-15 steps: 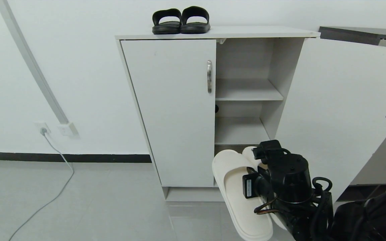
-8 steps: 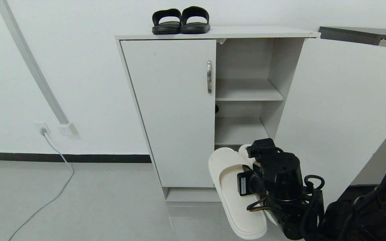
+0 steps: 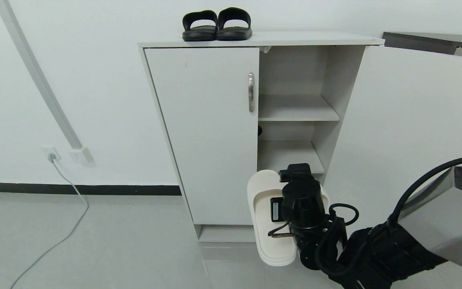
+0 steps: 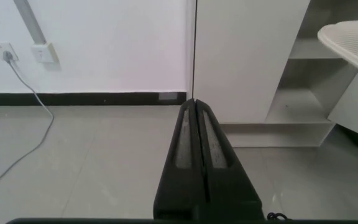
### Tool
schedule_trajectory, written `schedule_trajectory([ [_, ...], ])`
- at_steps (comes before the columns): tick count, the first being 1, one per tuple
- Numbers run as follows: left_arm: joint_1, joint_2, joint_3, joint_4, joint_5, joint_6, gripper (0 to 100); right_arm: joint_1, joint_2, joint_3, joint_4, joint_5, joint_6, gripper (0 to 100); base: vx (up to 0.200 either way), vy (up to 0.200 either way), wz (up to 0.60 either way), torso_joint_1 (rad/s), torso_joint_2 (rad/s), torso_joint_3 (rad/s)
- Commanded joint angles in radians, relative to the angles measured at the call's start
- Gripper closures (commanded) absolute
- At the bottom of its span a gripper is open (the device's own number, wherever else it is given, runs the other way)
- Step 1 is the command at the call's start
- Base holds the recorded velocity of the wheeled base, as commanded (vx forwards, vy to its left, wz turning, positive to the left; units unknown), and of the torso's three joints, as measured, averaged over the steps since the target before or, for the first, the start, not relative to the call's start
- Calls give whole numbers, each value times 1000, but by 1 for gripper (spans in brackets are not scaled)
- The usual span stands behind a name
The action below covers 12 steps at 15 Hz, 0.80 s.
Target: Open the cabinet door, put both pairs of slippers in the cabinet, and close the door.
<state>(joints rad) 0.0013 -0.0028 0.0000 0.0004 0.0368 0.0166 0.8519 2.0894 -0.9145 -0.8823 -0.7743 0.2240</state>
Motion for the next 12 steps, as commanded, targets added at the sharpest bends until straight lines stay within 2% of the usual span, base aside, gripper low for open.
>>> schedule_trajectory([
  [1,0,3,0,0,0,0,100,-1,28,-11,-1,1,0,100,0,-200,0,7,2,12],
  [2,0,3,0,1,0,2,100,-1,28,-12,-1,0,0,100,0,-200,0,-2,2,7],
  [10,-1,3,0,0,2,-1,100,-36,64,-35,-7,-5,-2,100,0,0,0,0,0,0],
  [12,0,3,0,0,3,-1,100,-34,72,-47,-7,32,-5,100,0,0,0,0,0,0],
])
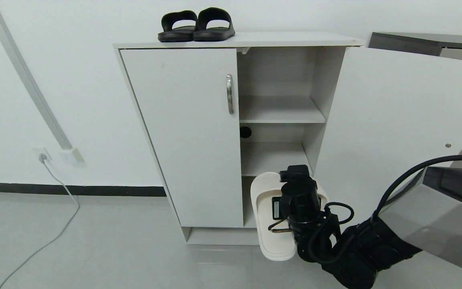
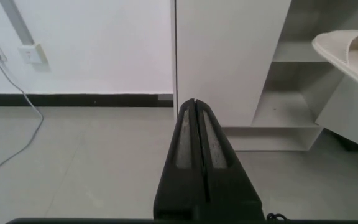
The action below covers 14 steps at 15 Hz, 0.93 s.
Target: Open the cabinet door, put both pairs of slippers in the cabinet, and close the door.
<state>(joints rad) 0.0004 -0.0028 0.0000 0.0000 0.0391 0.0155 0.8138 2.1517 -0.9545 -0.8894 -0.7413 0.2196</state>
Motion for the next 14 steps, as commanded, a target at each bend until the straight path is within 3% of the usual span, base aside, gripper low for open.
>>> schedule_trajectory([
  [1,1,3,0,0,1,0,100,7,11,-17,1,22,-3,100,0,0,0,0,0,0],
  [11,0,3,0,0,-2,0,100,4,54,-35,1,20,-5,100,0,0,0,0,0,0],
  [14,0,3,0,2,-2,0,100,-4,70,-50,1,20,-5,100,0,0,0,1,2,-141],
])
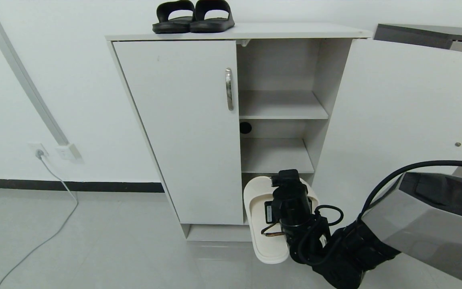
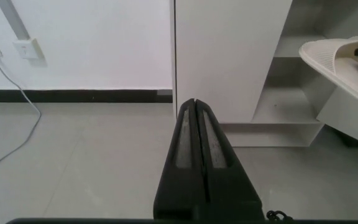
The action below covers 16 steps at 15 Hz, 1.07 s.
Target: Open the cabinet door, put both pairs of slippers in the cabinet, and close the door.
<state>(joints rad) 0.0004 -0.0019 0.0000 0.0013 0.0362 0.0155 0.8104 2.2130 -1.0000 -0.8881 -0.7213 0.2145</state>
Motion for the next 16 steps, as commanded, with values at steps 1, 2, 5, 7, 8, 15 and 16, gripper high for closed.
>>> schedule_trajectory([
  [1,1,2,0,0,-1,0,100,-4,8,-5,-2,0,0,100,0,0,0,2,7,-188],
  [2,0,2,0,-1,1,0,100,-7,7,-5,-2,-1,0,100,0,0,0,-2,2,-198],
  [5,0,2,0,0,-1,0,100,-5,7,-8,-3,-1,0,100,0,0,0,1,2,-196],
  [7,1,2,0,0,1,0,100,-5,5,-6,-3,-1,0,100,0,0,0,2,5,-195],
  [8,1,2,0,0,1,0,100,-5,7,-9,-3,-1,0,100,0,0,0,2,2,-188],
  [15,1,2,0,-1,4,0,100,-16,7,23,-218,-1,-107,100,0,0,0,3,4,-192],
  [16,1,2,0,-1,7,1,100,-16,4,32,-265,-3,-135,100,0,0,0,2,2,-90],
])
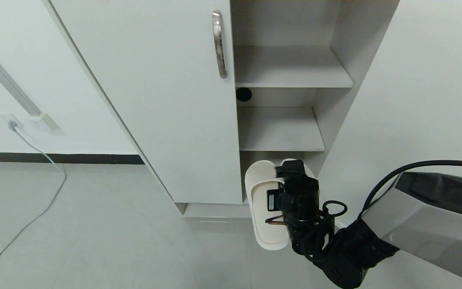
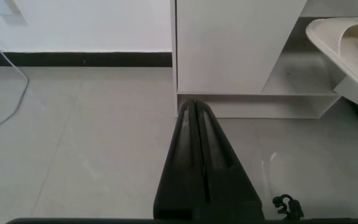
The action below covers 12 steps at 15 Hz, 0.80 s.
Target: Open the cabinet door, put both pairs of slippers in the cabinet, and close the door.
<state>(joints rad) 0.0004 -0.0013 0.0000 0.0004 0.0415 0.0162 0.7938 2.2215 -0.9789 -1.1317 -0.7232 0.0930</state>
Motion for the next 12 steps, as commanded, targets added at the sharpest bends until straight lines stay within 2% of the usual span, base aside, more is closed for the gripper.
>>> schedule_trajectory([
  [1,0,1,0,0,1,-1,100,-1,-6,25,-71,-1,-55,100,0,0,0,0,0,0],
  [4,1,1,0,0,1,-1,100,-4,-6,34,-192,1,-124,100,0,0,0,0,0,0],
  [11,1,1,0,0,-3,-1,100,-31,9,29,-194,1,-133,100,0,0,0,0,0,0],
  [12,1,1,0,0,-3,-1,100,-31,7,29,-194,1,-133,100,200,0,0,2,7,7],
])
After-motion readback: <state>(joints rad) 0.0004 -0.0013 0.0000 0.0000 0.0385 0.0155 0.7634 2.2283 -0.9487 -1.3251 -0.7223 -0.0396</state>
